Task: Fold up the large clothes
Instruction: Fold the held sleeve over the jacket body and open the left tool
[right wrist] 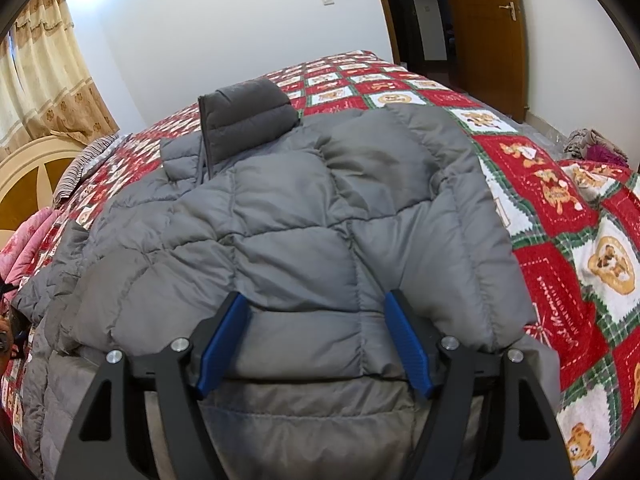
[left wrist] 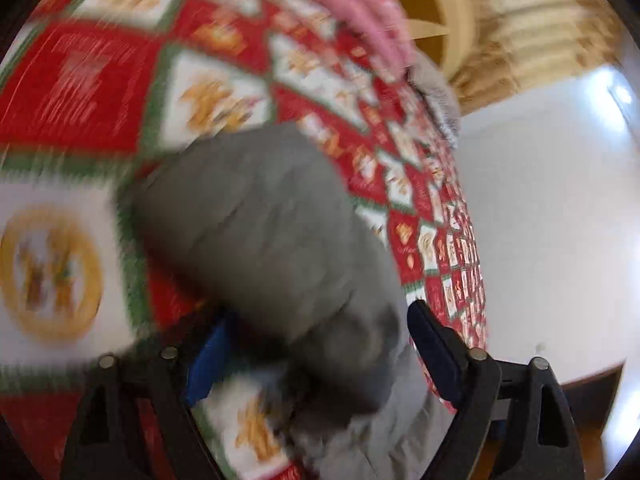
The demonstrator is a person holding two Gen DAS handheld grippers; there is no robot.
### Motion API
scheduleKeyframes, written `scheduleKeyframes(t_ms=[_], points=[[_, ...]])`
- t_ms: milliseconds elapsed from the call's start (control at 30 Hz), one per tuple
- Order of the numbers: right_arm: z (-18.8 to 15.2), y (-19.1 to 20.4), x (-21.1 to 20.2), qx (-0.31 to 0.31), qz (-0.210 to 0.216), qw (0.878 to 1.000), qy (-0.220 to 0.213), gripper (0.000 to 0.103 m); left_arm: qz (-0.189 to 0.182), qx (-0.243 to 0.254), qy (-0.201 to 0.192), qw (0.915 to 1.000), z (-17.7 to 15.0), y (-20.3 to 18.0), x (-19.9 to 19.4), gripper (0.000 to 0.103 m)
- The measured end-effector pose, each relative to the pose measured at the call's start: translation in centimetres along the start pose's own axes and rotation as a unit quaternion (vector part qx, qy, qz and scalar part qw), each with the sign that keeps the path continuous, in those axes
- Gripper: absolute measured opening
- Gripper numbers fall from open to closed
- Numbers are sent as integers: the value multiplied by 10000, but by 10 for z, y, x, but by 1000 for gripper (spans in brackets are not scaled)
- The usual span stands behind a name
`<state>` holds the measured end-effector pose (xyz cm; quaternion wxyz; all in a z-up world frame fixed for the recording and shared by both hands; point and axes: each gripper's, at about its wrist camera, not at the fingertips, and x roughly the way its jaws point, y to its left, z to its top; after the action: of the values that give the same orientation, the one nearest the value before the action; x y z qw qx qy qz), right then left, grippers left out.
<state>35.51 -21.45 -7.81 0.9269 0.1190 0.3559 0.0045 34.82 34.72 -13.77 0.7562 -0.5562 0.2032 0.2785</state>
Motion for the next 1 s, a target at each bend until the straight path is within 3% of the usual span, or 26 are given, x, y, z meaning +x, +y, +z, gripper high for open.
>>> scheduleKeyframes(t_ms=[67, 167, 267, 333, 400, 433, 533, 600, 700, 800, 900, 967, 1000], points=[[0, 0, 0, 3, 4, 10000, -2, 74, 115, 705, 129, 9974, 1, -15, 7, 21], [0, 0, 0, 6, 7, 10000, -2, 75, -133, 1328, 20, 9910, -5, -37, -3, 15], [0, -1, 0, 27, 32, 10000, -9, 75, -538, 2364, -245, 9699, -29, -82, -26, 14], [0, -2, 0, 57, 66, 10000, -16, 75, -1010, 3199, -297, 9416, -64, -122, -50, 14], [-1, -3, -1, 67, 74, 9999, -22, 75, -1572, 3998, -374, 9022, -114, -160, -81, 14], [-1, -3, -1, 70, 77, 9999, -26, 75, -1765, 4261, -380, 8865, -132, -171, -90, 14], [-2, -5, -2, 124, 132, 9998, -48, 75, -2358, 5143, -307, 8239, -214, -199, -123, 15], [-2, -8, -3, 206, 215, 9995, -72, 75, -2599, 5428, -17, 7986, -257, -206, -127, 15], [-2, -12, -5, 328, 349, 9988, -108, 75, -2622, 5954, 594, 7571, -327, -201, -120, 15], [-2, -15, -5, 405, 428, 9982, -128, 75, -2365, 6363, 1101, 7260, -374, -183, -106, 15], [-2, -16, -6, 463, 493, 9976, -144, 75, -1857, 6681, 1921, 6944, -412, -162, -88, 18], [-1, -19, -6, 529, 559, 9969, -161, 75, -1838, 6771, 1960, 6850, -411, -153, -87, 23], [-1, -20, -7, 569, 598, 9964, -172, 75, -1854, 6798, 1937, 6826, -409, -150, -93, 37]])
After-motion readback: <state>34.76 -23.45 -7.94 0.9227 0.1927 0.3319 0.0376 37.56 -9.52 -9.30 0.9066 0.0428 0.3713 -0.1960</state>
